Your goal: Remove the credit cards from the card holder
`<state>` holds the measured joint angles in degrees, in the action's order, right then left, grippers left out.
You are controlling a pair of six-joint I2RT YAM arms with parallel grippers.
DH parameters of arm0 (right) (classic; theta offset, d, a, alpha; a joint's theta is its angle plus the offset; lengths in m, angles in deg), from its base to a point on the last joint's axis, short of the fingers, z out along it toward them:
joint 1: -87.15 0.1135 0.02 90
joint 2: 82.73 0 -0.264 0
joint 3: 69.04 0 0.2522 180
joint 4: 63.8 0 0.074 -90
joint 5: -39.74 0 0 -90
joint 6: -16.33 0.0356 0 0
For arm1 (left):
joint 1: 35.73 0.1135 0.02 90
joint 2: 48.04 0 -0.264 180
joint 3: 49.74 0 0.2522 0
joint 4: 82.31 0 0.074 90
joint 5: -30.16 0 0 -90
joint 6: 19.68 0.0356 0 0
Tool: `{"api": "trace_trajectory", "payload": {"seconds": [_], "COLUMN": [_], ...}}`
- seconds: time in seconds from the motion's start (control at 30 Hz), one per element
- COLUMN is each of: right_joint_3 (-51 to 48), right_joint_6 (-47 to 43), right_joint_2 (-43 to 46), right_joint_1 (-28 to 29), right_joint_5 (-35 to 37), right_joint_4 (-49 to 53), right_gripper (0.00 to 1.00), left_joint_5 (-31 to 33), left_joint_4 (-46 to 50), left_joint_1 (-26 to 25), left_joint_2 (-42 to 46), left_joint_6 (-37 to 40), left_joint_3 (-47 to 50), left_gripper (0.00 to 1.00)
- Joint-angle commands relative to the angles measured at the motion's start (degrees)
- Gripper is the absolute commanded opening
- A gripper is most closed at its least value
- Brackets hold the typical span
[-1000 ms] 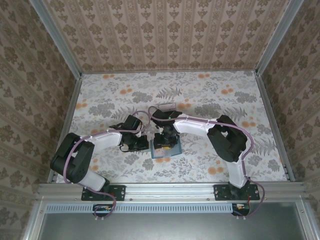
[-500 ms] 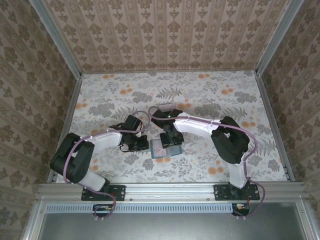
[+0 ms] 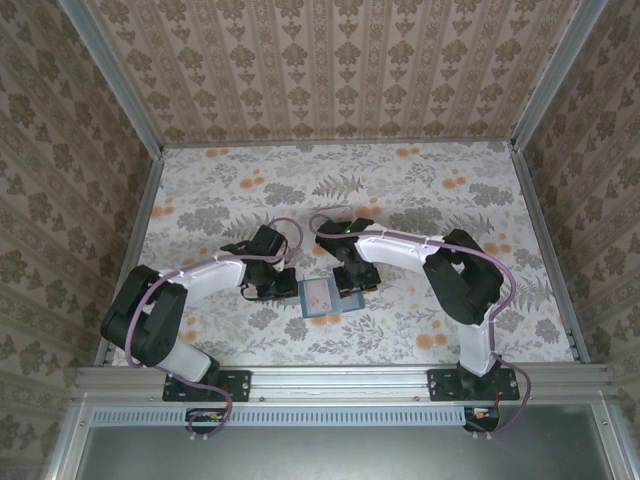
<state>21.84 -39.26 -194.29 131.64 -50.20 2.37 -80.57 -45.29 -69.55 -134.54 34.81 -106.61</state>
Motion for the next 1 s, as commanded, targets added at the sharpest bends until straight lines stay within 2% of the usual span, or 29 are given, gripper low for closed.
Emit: {"api": "trace_trajectory", "payload": {"seconds": [0.0,0.23,0.4,0.5,0.73,0.97], "right_joint_3": [-1.09,-0.21,1.6,2.44,-1.22,-3.92], "right_joint_6": [-0.72,-0.63,-0.71,-0.51,4.33,5.18], "right_joint_2": [2.68,5.77,6.73,7.08,4.55,1.03], "right_joint_1": [-0.1,-0.1,-0.06,-0.09,-1.54,-3.31], "right_joint_5": [0.63,-0.36,-3.88,-7.38,-23.27,-26.07], "right_joint_4": [-0.43,0.07,-0.64,-2.66,-16.38,-20.72], "right_gripper": [0.45,0.44,0.4,0.35,0.19,0.17], "left_joint_5": [0.68,-0.83,-1.54,-1.93,-1.95,0.43], "left_joint_4": [3.09,-0.03,-2.85,-3.7,-5.34,-2.66], "left_joint_1": [-0.92,-3.68,-4.23,-4.46,-5.04,-5.07], "left_joint_2": [0.97,1.03,0.31,-0.55,-2.97,-4.27], "left_joint_6": [0.48,-3.25,-5.26,-5.74,-6.49,-4.84], "left_joint_3": [-2.98,-3.27,-2.06,-2.02,-1.8,-1.1], "left_gripper": [0.11,0.11,0.1,0.1,0.07,0.06]}}
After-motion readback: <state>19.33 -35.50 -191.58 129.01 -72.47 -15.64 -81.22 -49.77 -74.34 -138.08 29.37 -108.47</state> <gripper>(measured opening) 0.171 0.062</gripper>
